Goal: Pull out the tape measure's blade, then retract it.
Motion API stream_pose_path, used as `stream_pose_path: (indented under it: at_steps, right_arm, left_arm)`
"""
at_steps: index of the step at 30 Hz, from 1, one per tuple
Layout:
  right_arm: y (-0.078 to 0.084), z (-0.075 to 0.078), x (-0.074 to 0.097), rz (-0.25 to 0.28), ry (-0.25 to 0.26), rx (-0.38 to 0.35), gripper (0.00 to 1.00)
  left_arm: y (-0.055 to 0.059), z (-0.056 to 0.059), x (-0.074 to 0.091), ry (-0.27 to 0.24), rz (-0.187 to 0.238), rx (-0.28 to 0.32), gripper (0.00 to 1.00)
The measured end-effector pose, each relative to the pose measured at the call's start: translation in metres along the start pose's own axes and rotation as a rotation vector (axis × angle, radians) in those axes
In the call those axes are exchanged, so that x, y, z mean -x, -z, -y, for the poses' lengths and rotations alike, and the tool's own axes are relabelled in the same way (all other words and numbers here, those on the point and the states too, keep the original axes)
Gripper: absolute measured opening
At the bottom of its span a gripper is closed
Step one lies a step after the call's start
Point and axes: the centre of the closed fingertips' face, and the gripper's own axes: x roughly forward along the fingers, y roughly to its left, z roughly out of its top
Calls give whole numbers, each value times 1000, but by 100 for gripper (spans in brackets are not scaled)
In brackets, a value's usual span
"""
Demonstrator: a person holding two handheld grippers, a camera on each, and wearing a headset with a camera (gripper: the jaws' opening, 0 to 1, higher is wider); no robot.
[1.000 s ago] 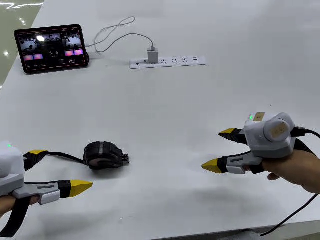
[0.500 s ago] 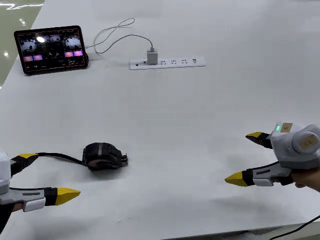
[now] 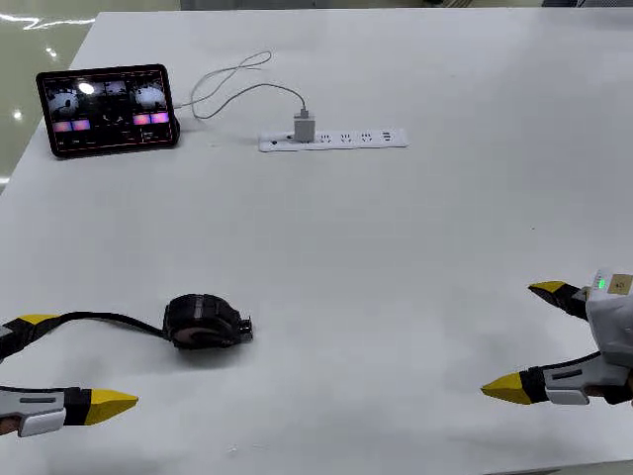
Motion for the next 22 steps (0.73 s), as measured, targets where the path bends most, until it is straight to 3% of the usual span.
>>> stream_pose_path:
  at_steps: [5,10,22]
  right_arm:
    - [3,-2,2,-2,-3,-12,99]
    - [11,-5,5,8,3,-32,99]
    - [14,-7,8,-3,0,-21,99]
  left_arm:
    - [-3,1,0,2,23,-9,99]
    - [1,6,1,29,0,-2,99]
    - [3,1,4,7,3,-5,99]
